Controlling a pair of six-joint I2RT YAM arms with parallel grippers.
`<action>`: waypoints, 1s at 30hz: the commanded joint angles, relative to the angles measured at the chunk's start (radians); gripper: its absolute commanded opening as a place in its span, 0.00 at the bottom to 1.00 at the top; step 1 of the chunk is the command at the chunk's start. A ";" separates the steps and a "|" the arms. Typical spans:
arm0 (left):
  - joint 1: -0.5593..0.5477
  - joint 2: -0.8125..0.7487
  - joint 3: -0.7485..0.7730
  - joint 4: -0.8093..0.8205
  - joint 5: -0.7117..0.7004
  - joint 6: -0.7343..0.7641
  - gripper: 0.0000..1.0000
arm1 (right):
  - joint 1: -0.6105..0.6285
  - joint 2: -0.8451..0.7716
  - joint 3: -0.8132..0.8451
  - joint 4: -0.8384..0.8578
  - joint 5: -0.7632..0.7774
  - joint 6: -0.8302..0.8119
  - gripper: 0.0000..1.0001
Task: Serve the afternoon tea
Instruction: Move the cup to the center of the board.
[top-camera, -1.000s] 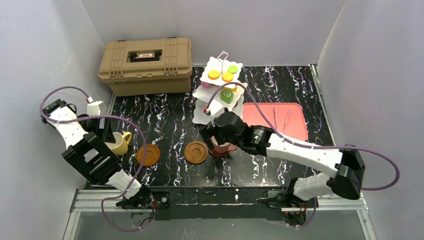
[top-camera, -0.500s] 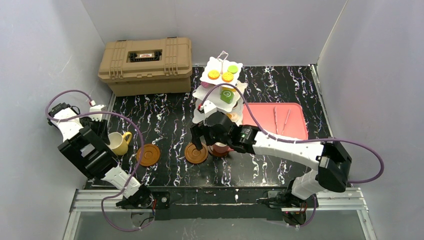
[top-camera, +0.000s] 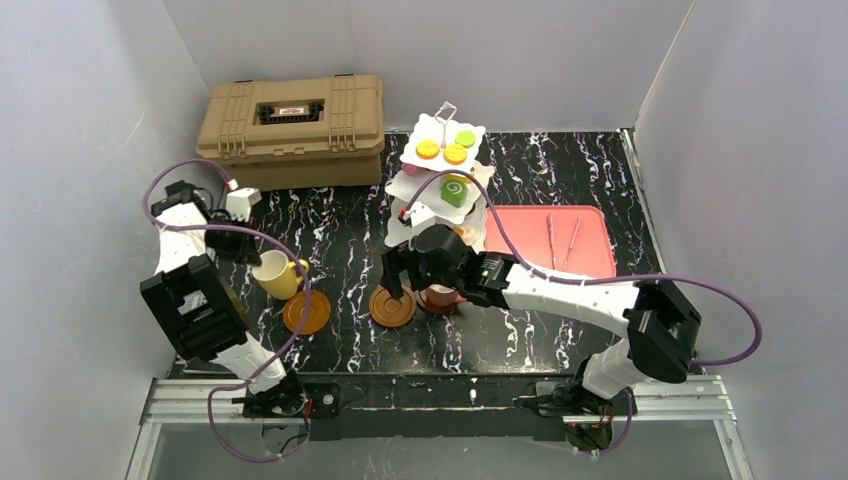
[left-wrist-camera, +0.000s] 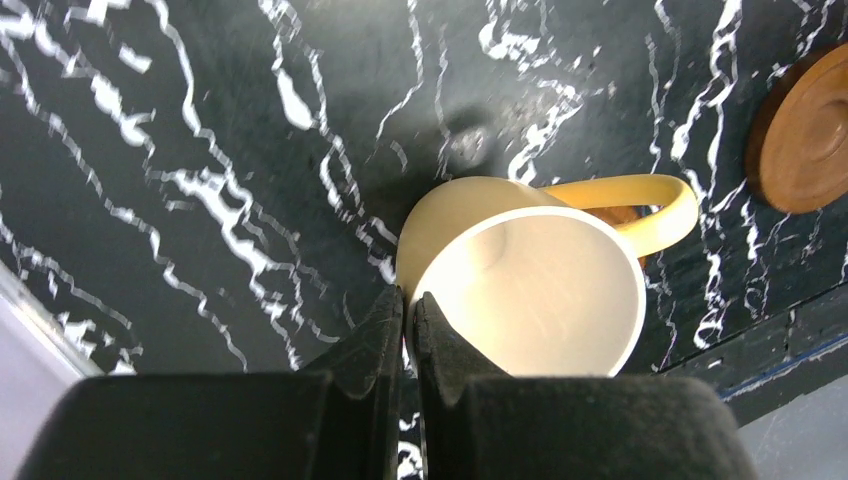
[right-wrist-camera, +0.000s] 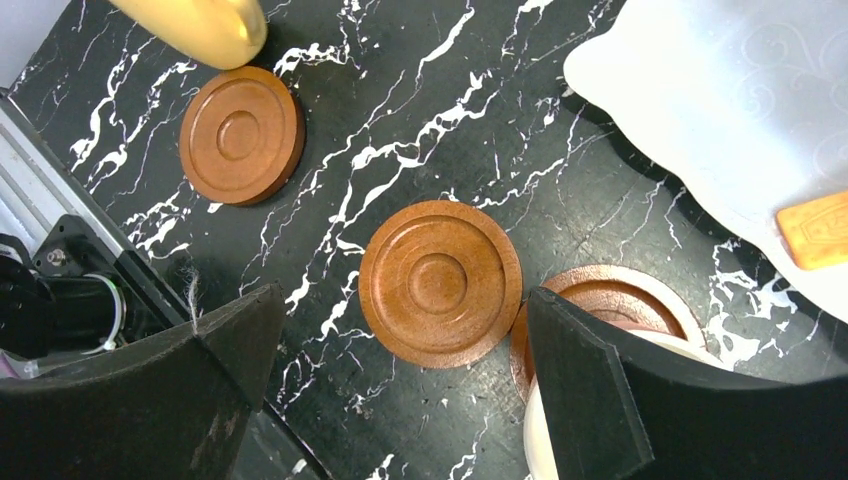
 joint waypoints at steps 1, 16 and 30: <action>-0.107 -0.046 0.026 0.037 0.065 -0.137 0.00 | 0.003 0.046 0.017 0.100 -0.027 -0.043 0.99; -0.428 -0.072 0.008 0.205 0.025 -0.058 0.00 | 0.008 0.332 0.221 0.195 -0.228 -0.354 0.86; -0.452 -0.042 0.000 0.207 0.057 0.009 0.07 | -0.003 0.510 0.402 0.188 -0.166 -0.489 0.85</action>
